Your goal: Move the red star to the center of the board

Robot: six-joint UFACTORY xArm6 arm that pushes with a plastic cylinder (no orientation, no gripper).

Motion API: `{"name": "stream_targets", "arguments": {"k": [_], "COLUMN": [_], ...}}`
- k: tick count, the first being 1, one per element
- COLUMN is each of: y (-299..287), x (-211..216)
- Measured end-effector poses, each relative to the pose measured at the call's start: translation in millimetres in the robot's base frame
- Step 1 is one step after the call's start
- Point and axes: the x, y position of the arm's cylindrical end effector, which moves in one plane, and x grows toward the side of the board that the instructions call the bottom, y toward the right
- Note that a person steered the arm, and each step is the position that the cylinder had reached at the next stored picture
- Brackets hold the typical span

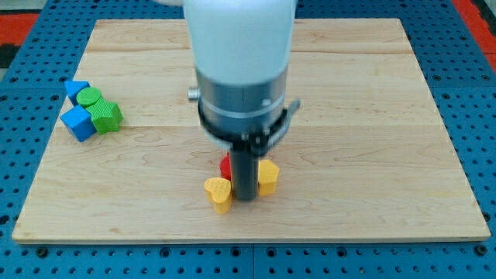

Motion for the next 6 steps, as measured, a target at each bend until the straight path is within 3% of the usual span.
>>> {"name": "stream_targets", "arguments": {"k": [3,5,6], "y": [-51,7,-21], "x": [-103,-122,-114]}}
